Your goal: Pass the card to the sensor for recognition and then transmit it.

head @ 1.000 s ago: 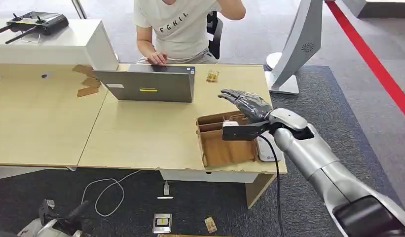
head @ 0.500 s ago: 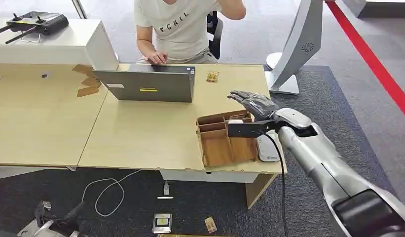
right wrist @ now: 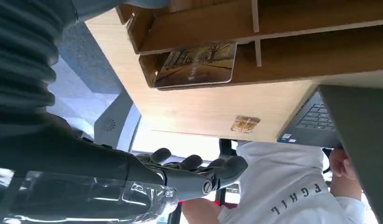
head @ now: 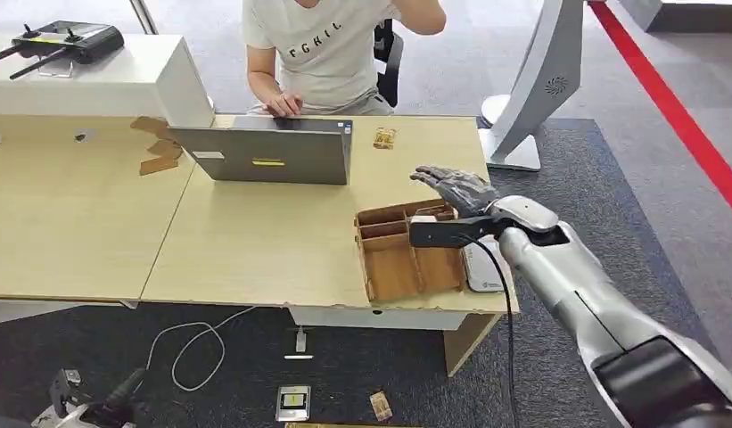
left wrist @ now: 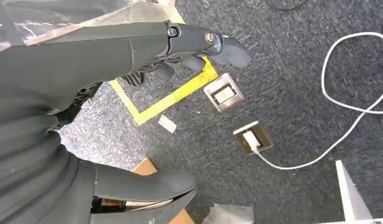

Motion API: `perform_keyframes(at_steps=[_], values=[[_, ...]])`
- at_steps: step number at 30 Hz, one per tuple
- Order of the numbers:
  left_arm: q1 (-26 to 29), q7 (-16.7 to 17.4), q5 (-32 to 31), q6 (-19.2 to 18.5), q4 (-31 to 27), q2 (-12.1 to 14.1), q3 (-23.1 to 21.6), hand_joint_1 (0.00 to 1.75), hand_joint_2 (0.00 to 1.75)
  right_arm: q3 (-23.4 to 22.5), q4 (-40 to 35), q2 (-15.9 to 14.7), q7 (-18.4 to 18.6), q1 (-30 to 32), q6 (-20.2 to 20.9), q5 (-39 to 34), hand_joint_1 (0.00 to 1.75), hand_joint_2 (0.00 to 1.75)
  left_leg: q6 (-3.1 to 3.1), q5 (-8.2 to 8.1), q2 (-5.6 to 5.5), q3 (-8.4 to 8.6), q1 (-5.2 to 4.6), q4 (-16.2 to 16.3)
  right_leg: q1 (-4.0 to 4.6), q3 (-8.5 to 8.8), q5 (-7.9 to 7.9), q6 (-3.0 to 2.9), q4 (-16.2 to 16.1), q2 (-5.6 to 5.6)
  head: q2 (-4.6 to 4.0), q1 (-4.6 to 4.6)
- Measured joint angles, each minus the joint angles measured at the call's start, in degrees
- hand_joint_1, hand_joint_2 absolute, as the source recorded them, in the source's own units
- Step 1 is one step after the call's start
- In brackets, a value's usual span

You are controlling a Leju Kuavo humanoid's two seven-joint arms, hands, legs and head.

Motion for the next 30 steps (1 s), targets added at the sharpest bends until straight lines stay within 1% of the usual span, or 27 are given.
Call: perform_keyframes(at_steps=[18, 30], values=[[0.33, -0.55, 0.13, -0.35, 0.00, 0.24, 0.02, 0.00, 1.75, -0.02, 2.14, 0.50, -0.50, -0.87, 0.35, 0.94, 0.00, 1.75, 0.00, 0.00, 0.00, 0.00, 0.00, 0.00, 0.00, 0.00, 0.00, 0.00, 0.00, 0.00, 0.00, 0.02], [0.39, -0.31, 0.02, -0.35, 0.00, 0.55, 0.09, 0.00, 1.75, -0.02, 4.00, 1.03, -0.52, -1.33, 0.04, 1.64, 0.00, 1.75, 0.00, 0.01, 0.00, 0.00, 0.00, 0.00, 0.00, 0.00, 0.00, 0.00, 0.00, 0.00, 0.00, 0.04]])
